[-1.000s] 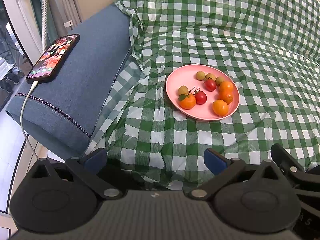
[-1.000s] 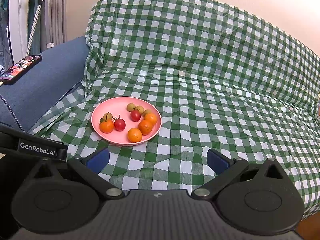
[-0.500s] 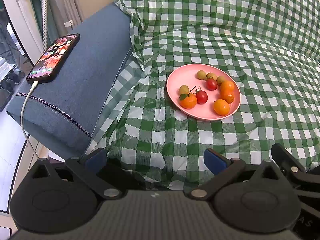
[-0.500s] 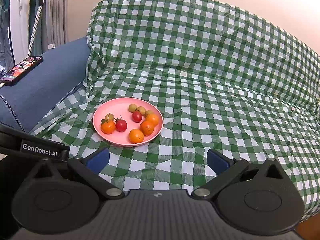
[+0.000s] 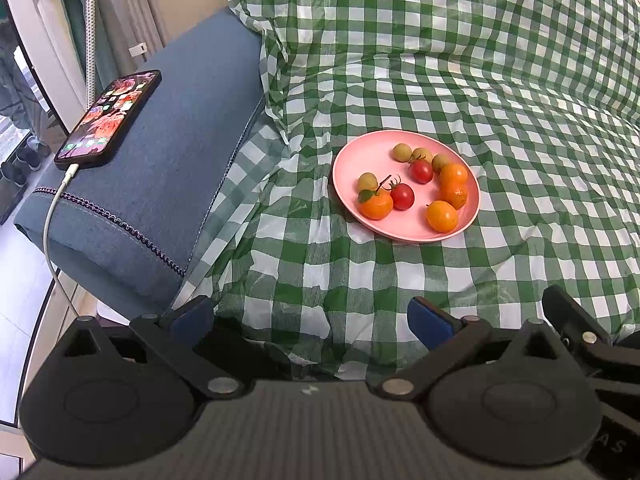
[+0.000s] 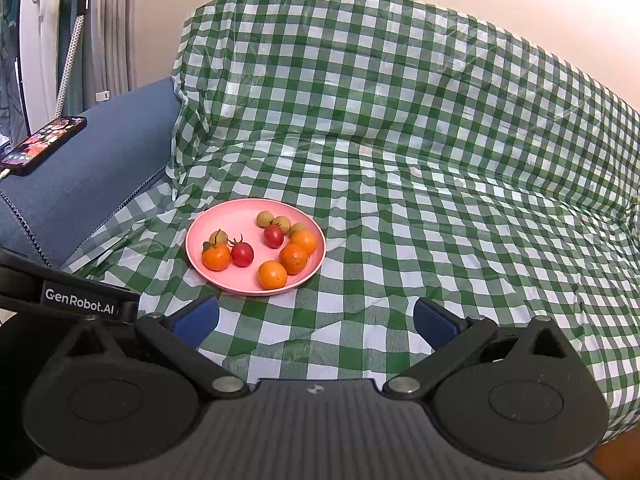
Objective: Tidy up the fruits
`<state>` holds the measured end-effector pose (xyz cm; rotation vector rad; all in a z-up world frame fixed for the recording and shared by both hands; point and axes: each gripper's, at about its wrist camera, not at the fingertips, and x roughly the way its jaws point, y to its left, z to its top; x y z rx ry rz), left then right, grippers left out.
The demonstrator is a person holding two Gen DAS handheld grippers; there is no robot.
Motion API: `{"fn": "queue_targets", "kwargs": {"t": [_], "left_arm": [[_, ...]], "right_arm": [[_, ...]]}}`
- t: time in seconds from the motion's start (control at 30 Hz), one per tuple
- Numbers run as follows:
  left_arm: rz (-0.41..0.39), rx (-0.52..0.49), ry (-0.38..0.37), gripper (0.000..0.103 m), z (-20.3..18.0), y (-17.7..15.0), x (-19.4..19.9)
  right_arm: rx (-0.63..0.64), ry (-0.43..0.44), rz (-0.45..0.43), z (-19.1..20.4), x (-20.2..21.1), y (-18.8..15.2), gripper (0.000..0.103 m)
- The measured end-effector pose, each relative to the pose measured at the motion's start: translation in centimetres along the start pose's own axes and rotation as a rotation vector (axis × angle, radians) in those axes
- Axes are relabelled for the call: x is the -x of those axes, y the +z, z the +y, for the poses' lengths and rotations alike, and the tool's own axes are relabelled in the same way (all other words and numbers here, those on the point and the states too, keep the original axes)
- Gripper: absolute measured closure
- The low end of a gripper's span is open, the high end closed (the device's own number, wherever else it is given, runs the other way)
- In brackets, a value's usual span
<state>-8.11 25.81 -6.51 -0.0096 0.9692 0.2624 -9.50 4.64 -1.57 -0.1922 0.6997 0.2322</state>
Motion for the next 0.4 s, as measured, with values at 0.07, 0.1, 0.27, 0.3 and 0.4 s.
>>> {"fn": "queue_targets", "kwargs": {"t": [0.07, 0.1, 0.27, 0.3, 0.4], "left_arm": [[-0.001, 0.000, 0.000, 0.000, 0.05, 0.03, -0.01], [0.001, -0.001, 0.000, 0.000, 0.07, 0.04, -0.03], [-0.004, 0.005, -0.001, 0.000, 0.17, -0.05, 0.25], [-0.014, 0.002, 0.003, 0.000, 0.16, -0.13, 0.39], [-0.028, -0.004, 0.015, 0.000, 0.10, -0.16, 0.52]], "right_arm": [[0.000, -0.001, -0.001, 0.02, 0.04, 0.03, 0.001], [-0.002, -0.001, -0.002, 0.01, 0.08, 0.10, 0.001], [-0.004, 0.002, -0.001, -0.03, 0.12, 0.17, 0.001], [-0.006, 0.003, -0.001, -0.02, 0.14, 0.25, 0.001], [-0.008, 0.007, 0.002, 0.13, 0.16, 0.32, 0.001]]}}
